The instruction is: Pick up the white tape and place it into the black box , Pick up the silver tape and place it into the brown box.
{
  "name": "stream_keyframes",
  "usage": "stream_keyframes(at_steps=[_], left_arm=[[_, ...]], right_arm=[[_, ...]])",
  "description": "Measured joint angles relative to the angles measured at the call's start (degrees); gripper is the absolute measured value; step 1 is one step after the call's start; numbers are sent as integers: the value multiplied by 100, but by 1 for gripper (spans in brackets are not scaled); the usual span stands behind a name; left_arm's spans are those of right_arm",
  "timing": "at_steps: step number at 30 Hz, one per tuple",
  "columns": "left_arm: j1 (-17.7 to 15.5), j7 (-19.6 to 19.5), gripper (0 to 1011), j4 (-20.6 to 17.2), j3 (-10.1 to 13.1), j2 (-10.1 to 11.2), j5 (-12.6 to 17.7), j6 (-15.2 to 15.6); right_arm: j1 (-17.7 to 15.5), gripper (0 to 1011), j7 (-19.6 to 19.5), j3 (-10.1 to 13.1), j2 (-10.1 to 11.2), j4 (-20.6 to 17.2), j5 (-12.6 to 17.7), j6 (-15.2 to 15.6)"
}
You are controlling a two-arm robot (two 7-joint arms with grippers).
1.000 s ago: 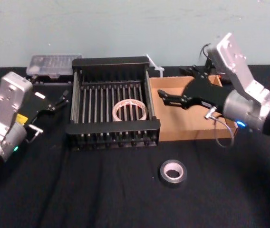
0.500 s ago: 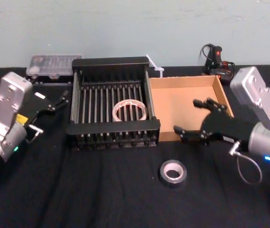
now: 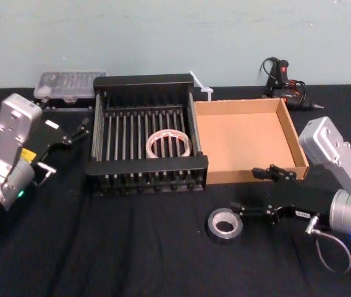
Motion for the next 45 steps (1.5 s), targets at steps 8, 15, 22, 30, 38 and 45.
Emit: stream_keyframes(at_steps=[8,15,22,30,38,45], left_arm=[[0,0,1001,0,0,0,0,0],[0,0,1002,0,0,0,0,0],[0,0,1001,0,0,0,0,0],[0,0,1001,0,0,0,0,0],[0,0,1001,0,0,0,0,0],[0,0,1001,0,0,0,0,0]], right_arm=[[175,1002,15,-226,-19,174,137,312],[327,1002,-62,-389,-113,327,153,479],[453,1002,-100,-536,-164,441,155,562],[541,1002,-108,-639,-189,549,150,621],[602,1002,-121,-716,-222,640,135,649],[640,1002,-142,-761,-250,703,98,657]])
